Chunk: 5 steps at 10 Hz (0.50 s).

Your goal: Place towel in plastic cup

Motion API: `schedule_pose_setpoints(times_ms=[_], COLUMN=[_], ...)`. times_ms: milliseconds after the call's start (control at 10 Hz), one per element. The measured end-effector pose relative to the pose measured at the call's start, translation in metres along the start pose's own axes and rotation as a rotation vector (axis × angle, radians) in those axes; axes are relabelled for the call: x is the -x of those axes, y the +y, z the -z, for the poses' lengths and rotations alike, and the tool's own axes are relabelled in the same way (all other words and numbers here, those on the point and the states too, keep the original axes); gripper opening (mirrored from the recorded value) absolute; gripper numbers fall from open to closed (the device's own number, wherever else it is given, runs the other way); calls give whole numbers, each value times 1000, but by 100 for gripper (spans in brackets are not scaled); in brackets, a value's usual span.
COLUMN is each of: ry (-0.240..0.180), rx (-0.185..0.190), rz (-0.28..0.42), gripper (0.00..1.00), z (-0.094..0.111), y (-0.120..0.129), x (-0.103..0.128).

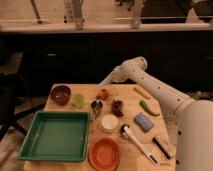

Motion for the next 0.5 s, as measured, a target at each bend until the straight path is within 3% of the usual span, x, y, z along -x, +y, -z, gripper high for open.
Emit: schedule_pose_setpoints(times_ms=[200, 500], ry=[-59, -131], rx=[-9, -5], rz=[81, 178], gripper=[0, 0], z=[0, -7], y=[-14, -29], x=[29, 54])
